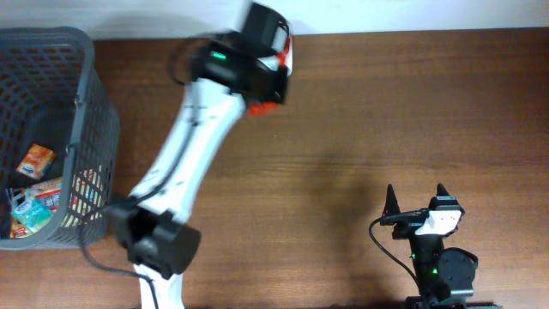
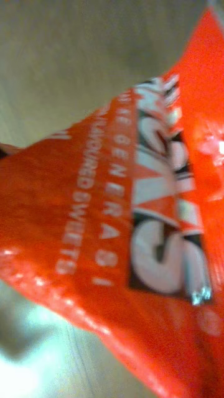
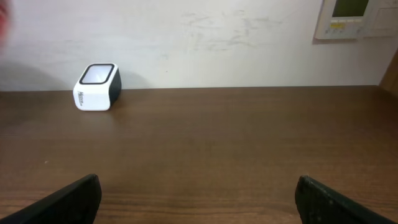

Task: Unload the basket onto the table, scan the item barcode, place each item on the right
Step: 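Lift the red sweets bag with the left gripper and drop it on table, then grasp the yellow wipes pack in the basket and place it beside red bag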

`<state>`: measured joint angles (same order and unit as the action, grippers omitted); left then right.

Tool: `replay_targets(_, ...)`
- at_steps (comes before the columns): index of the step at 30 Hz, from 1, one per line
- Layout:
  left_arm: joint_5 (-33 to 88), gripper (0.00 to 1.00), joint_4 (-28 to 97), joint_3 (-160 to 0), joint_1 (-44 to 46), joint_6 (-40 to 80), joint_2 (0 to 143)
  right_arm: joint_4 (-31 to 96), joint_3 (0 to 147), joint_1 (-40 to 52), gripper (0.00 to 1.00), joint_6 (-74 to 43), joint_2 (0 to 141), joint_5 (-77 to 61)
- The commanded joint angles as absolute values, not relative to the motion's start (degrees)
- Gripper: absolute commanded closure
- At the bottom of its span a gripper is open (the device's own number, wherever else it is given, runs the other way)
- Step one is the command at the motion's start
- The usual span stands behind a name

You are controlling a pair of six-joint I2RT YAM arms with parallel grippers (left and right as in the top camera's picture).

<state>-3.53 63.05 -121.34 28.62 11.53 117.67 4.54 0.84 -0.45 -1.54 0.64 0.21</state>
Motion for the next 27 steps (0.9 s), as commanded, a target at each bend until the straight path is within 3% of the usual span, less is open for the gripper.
replay_targets(1, -9.93, 0.99, 55.48, -112.22, 32.58, 10.83, 121.75, 4.67, 0.32, -0.78, 0.01, -1.98, 0.21, 0.69)
replay_targets(2, -9.93, 0.97, 54.17, -111.46, 33.71, 10.83, 123.26, 4.69, 0.32, -0.78, 0.01, -1.98, 0.21, 0.69)
replay_targets(4, -9.96, 0.81, 51.70, -111.24, 36.16, 10.81, 127.04, 4.67, 0.32, -0.78, 0.02, -1.96, 0.21, 0.69)
replay_targets(6, -10.90, 0.50, 50.37, -111.24, 37.69, 10.76, 128.77, 4.67, 0.32, -0.78, 0.02, -1.98, 0.21, 0.69)
replay_targets(7, -10.96, 0.18, 50.46, -111.42, 37.89, 10.76, 128.77, 4.67, 0.32, -0.78, 0.01, -1.98, 0.21, 0.69)
replay_targets(8, -10.74, 0.04, 51.55, -112.62, 38.00, 10.76, 128.62, 4.67, 0.32, -0.78, 0.01, -1.98, 0.21, 0.69)
replay_targets(12, -11.03, 0.03, 62.67, -126.89, 36.34, 10.79, 126.26, 4.67, 0.32, -0.78, 0.02, -1.96, 0.21, 0.69)
replay_targets(17, -19.16, 0.06, 77.49, -152.03, 26.98, 10.81, 121.54, 4.67, 0.32, -0.78, 0.02, -1.96, 0.21, 0.69)
replay_targets(20, -23.86, 0.05, 87.29, -161.32, 14.94, 11.20, 118.10, 4.67, 0.32, -0.78, 0.02, -1.98, 0.21, 0.69)
replay_targets(24, -27.40, 0.01, 93.80, -162.50, -4.23, 16.47, 115.57, 4.67, 0.32, -0.78, 0.01, -1.96, 0.21, 0.69)
replay_targets(27, -18.87, 0.00, 96.71, -159.33, -18.85, 20.56, 115.92, 4.67, 0.32, -0.78, 0.01, -1.98, 0.21, 0.69)
